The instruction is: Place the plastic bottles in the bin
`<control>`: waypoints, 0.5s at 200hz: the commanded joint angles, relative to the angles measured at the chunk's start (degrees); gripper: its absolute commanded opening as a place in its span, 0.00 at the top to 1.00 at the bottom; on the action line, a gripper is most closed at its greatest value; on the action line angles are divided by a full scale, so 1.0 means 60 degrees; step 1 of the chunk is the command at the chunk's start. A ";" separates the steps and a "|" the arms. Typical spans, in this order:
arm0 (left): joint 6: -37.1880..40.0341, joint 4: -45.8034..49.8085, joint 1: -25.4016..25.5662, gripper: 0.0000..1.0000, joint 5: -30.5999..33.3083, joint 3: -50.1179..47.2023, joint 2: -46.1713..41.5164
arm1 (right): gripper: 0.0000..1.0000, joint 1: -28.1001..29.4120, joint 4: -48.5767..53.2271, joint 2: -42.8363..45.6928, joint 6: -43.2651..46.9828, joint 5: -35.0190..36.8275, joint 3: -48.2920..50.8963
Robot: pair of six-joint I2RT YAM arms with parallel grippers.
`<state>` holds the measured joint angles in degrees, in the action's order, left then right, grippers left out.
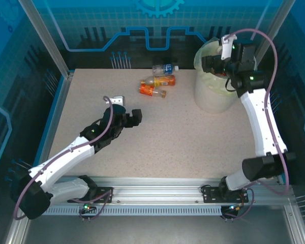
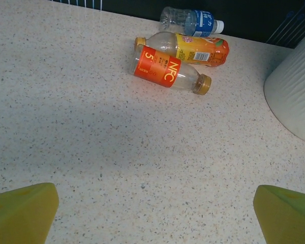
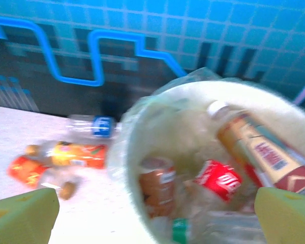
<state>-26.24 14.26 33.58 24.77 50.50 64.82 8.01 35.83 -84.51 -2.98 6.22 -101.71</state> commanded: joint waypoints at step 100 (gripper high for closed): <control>-0.1041 -0.2311 -0.1509 0.01 -0.0724 0.3569 0.5242 | 0.00 0.2532 -0.2973 0.2688 -0.3755 -0.1871 0.5137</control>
<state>-34.50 8.19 25.93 20.43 67.29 90.06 20.91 23.49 -70.24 -21.23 -4.99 -72.97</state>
